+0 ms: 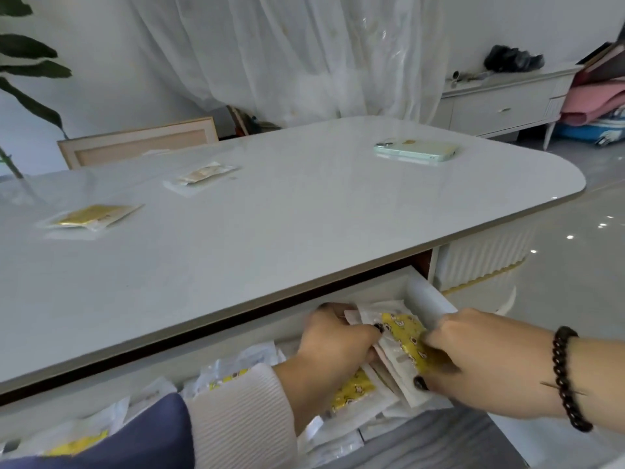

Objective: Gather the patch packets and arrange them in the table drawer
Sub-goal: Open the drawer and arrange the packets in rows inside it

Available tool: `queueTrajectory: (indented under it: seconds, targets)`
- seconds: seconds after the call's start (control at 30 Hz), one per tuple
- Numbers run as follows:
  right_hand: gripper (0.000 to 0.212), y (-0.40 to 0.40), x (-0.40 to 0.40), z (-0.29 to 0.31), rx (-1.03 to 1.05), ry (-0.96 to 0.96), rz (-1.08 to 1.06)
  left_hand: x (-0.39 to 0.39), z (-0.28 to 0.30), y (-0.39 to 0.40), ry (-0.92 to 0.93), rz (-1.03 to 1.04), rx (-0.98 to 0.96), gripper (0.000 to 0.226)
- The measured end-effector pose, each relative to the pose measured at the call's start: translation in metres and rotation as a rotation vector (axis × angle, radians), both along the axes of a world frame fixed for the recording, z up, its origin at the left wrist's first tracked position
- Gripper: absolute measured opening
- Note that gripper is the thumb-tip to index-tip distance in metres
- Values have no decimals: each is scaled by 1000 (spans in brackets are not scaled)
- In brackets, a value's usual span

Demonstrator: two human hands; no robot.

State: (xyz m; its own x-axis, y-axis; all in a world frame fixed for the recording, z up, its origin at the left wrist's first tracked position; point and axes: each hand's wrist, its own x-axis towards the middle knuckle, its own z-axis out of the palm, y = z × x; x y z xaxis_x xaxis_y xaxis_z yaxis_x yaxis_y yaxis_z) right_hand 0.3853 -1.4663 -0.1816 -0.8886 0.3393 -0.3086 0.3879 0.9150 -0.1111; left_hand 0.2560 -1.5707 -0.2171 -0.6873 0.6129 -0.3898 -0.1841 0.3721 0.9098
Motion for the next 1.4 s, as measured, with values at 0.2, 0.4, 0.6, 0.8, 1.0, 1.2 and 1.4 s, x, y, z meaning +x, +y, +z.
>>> queueTrajectory:
  seconds: [0.2, 0.4, 0.6, 0.8, 1.0, 1.2, 1.4]
  targets:
    - [42, -3, -1, -2, 21, 84, 71, -6, 14, -16, -32, -46, -52, 41]
    - [39, -7, -5, 4, 134, 95, 110, -4, 48, -71, 139, -270, -126, 42]
    - [57, -8, -18, 46, 32, 343, 94, -15, 111, -124, 526, -377, 24, 23]
    - [20, -47, -59, 88, -225, 600, 177, -85, 121, -150, 583, -47, 127, 27]
    - [14, -57, -135, 83, -161, 798, 199, -172, 95, -201, 864, 221, -66, 32]
    - [14, -42, -231, 68, 56, 841, 111, -246, 86, -214, 953, 448, -98, 42]
    - [27, -45, -340, 59, -34, 832, -88, -288, 85, -191, 1212, 225, -419, 49]
